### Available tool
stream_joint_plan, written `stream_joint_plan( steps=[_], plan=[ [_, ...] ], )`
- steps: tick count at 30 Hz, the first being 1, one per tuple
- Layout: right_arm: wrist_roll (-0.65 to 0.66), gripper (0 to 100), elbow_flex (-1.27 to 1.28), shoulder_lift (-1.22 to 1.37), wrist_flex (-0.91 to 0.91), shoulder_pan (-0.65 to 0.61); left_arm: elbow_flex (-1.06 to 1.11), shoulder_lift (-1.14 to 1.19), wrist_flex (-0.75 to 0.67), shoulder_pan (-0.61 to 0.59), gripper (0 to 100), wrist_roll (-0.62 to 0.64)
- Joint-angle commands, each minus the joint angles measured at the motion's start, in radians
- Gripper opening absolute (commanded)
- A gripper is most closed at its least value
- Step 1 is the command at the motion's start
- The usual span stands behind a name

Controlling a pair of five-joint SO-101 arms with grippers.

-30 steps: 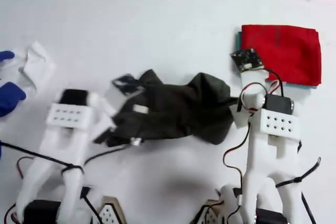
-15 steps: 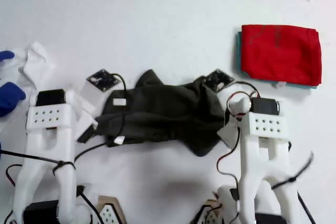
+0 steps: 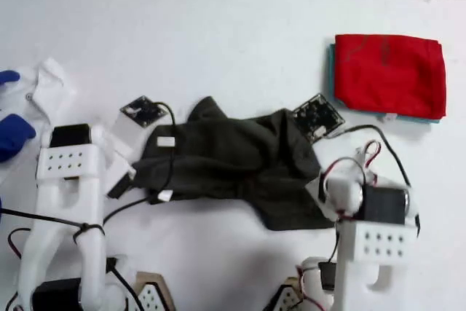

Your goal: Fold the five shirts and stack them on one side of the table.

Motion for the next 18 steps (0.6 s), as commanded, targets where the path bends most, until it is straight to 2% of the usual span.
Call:
stream_joint_plan(
  steps=[1, 6, 11, 15, 18],
  plan=[
    [-0.018, 29.2, -0.04, -0.084, -0.018, -0.036, -0.025, -0.025, 0.0, -0.008, 3, -0.005],
    [-0.098, 23.7, 0.118, 0.015, -0.251, -0.099, -0.03, -0.025, 0.0, -0.008, 3, -0.005],
    [-0.18, 16.0, 0.189, 0.318, -0.515, -0.154, -0.03, -0.025, 0.0, -0.008, 3, -0.005],
    [-0.221, 6.3, 0.112, 0.579, -0.564, -0.189, -0.031, -0.025, 0.0, -0.008, 3, -0.005],
    [-0.216, 6.8, 0.02, 0.762, -0.542, -0.202, -0.031, -0.025, 0.002, -0.011, 3, -0.005]
  ],
)
